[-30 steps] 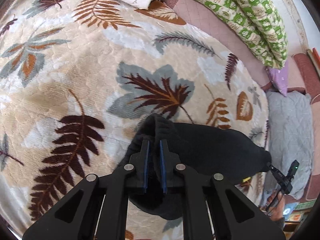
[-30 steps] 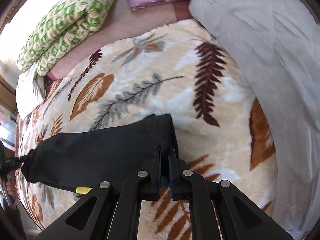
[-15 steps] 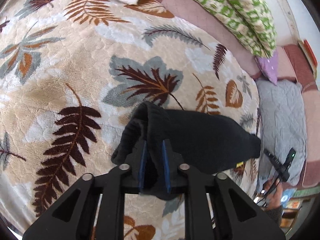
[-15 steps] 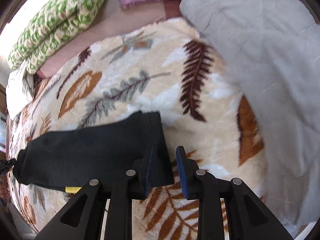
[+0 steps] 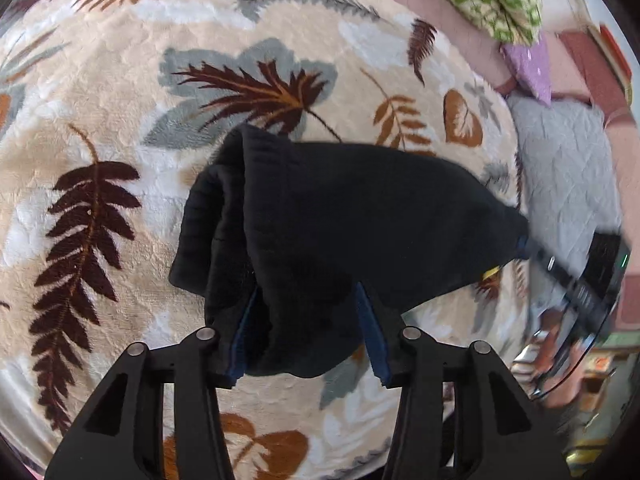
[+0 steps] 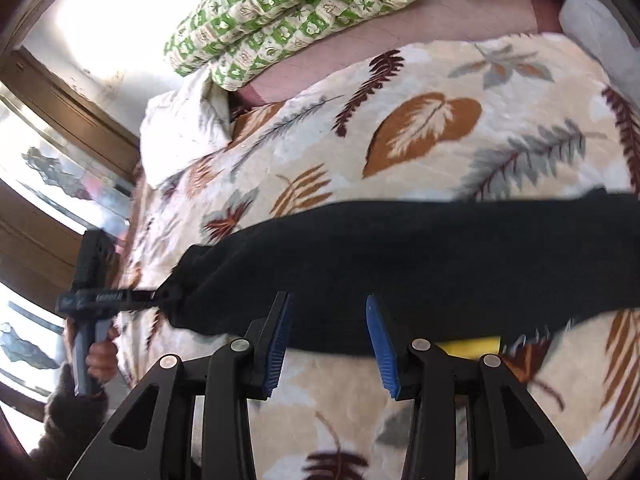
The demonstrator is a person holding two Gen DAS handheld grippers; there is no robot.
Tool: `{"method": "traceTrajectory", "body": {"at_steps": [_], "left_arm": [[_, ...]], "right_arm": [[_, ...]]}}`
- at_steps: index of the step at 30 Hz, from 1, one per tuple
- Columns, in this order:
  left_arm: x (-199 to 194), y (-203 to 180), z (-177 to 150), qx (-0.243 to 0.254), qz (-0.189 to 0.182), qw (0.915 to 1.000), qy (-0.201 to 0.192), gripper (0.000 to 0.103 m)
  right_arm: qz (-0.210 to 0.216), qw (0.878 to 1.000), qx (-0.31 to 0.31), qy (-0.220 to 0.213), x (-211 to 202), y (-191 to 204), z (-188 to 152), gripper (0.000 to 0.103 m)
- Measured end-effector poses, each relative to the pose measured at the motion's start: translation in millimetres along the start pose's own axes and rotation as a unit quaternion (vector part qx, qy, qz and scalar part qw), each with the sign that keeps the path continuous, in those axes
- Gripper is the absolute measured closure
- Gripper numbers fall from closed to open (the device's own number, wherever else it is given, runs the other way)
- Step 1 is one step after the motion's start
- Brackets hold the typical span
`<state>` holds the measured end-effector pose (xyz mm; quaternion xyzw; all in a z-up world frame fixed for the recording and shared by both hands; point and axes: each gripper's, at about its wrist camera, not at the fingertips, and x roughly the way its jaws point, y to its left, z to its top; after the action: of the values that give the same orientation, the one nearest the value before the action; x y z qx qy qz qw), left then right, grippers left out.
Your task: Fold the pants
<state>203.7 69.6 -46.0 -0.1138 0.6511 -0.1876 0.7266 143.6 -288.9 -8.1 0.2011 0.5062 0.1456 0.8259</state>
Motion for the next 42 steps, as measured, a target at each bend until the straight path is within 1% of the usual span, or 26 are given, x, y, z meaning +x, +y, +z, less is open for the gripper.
{"method": "traceTrajectory", "body": {"at_steps": [1, 3, 4, 7, 8, 12, 14, 16, 17, 19, 21, 22, 23, 24, 26, 28, 29, 30, 32, 33, 34, 35, 36, 39, 42], "left_arm": [[1.5, -2.2, -2.5, 0.015, 0.013, 0.9998, -0.006, 0.082], [3.4, -3.2, -5.6, 0.03, 0.029, 0.9991, -0.011, 0.088], [2.2, -3.4, -6.5, 0.036, 0.032, 0.9987, -0.017, 0.089], [-0.4, -2.8, -6.5, 0.053, 0.041, 0.9975, -0.02, 0.089], [-1.1, -0.4, -6.5, 0.053, 0.04, 0.9977, -0.018, 0.089], [-0.1, 2.4, -9.2, 0.052, 0.042, 0.9977, -0.013, 0.089], [1.3, 2.4, -10.3, 0.056, 0.044, 0.9974, -0.012, 0.089], [3.1, 3.0, -11.1, 0.056, 0.046, 0.9973, -0.011, 0.089], [2.7, 4.0, -11.7, 0.056, 0.045, 0.9974, -0.011, 0.089], [1.8, 4.6, -12.9, 0.061, 0.044, 0.9971, -0.008, 0.089], [2.7, 3.2, -13.2, 0.07, 0.05, 0.9963, -0.008, 0.089], [4.0, 2.6, -13.1, 0.073, 0.052, 0.9959, -0.008, 0.089], [5.4, 1.9, -12.5, 0.073, 0.054, 0.9959, -0.007, 0.089], [6.0, 2.2, -11.8, 0.072, 0.051, 0.9961, -0.006, 0.089], [5.9, 3.2, -10.1, 0.07, 0.045, 0.9965, -0.008, 0.089], [7.3, 4.7, -8.0, 0.066, 0.038, 0.9971, -0.005, 0.089], [7.9, 5.8, -7.0, 0.063, 0.033, 0.9975, -0.003, 0.089], [8.8, 6.6, -6.4, 0.062, 0.026, 0.9978, 0.0, 0.089], [9.9, 6.9, -6.4, 0.06, 0.027, 0.9978, -0.002, 0.089], [10.1, 6.9, -6.8, 0.06, 0.028, 0.9978, -0.004, 0.089], [10.1, 6.8, -7.0, 0.058, 0.03, 0.9978, -0.004, 0.089], [9.8, 6.9, -6.4, 0.055, 0.031, 0.998, -0.005, 0.089], [9.0, 7.1, -5.7, 0.05, 0.031, 0.9982, -0.005, 0.089], [4.8, 4.5, -4.5, 0.051, 0.034, 0.9981, -0.01, 0.089], [0.2, 0.2, -3.1, 0.056, 0.052, 0.9968, -0.022, 0.089]], "right_arm": [[-0.018, 1.0, -0.005, 0.001, 3.5, 0.8, 5.2, 0.062], [-0.038, 0.999, -0.018, 0.009, 10.3, 0.8, 19.7, 0.062], [-0.052, 0.998, -0.028, 0.01, 14.1, 1.8, 28.0, 0.062], [-0.064, 0.997, -0.047, 0.014, 22.8, -0.9, 47.8, 0.061], [-0.06, 0.997, -0.052, 0.022, 29.9, 0.7, 53.0, 0.057], [-0.065, 0.991, -0.105, 0.058, 68.5, 21.4, 77.6, 0.056], [-0.072, 0.986, -0.135, 0.071, 85.7, 32.3, 80.8, 0.059], [-0.099, 0.978, -0.165, 0.083, 105.2, 40.6, 82.9, 0.059], [-0.104, 0.975, -0.173, 0.098, 113.6, 42.2, 81.8, 0.058], [-0.088, 0.967, -0.192, 0.14, 125.9, 46.0, 73.6, 0.06], [-0.082, 0.952, -0.247, 0.162, 127.1, 56.7, 59.4, 0.06], [-0.082, 0.941, -0.281, 0.172, 126.1, 62.4, 51.4, 0.06], [-0.085, 0.936, -0.295, 0.172, 125.2, 64.6, 49.4, 0.059], [-0.089, 0.936, -0.298, 0.166, 124.9, 65.0, 51.4, 0.059], [-0.08, 0.943, -0.283, 0.157, 124.8, 63.9, 61.1, 0.059], [-0.071, 0.946, -0.276, 0.153, 129.3, 64.5, 69.7, 0.059], [-0.073, 0.945, -0.278, 0.157, 133.7, 65.5, 70.8, 0.059], [-0.083, 0.94, -0.284, 0.167, 140.7, 67.2, 71.3, 0.059], [-0.097, 0.93, -0.297, 0.194, 154.9, 71.4, 67.6, 0.058], [-0.101, 0.927, -0.302, 0.198, 158.0, 73.0, 66.0, 0.059], [-0.101, 0.925, -0.309, 0.195, 157.5, 75.3, 64.8, 0.066], [-0.101, 0.923, -0.318, 0.19, 155.3, 78.1, 63.5, 0.083], [-0.111, 0.921, -0.325, 0.186, 154.2, 79.6, 63.0, 0.088], [-0.124, 0.922, -0.327, 0.165, 143.1, 83.3, 66.1, 0.098], [-0.12, 0.935, -0.316, 0.108, 118.9, 92.1, 82.0, 0.098]]}}
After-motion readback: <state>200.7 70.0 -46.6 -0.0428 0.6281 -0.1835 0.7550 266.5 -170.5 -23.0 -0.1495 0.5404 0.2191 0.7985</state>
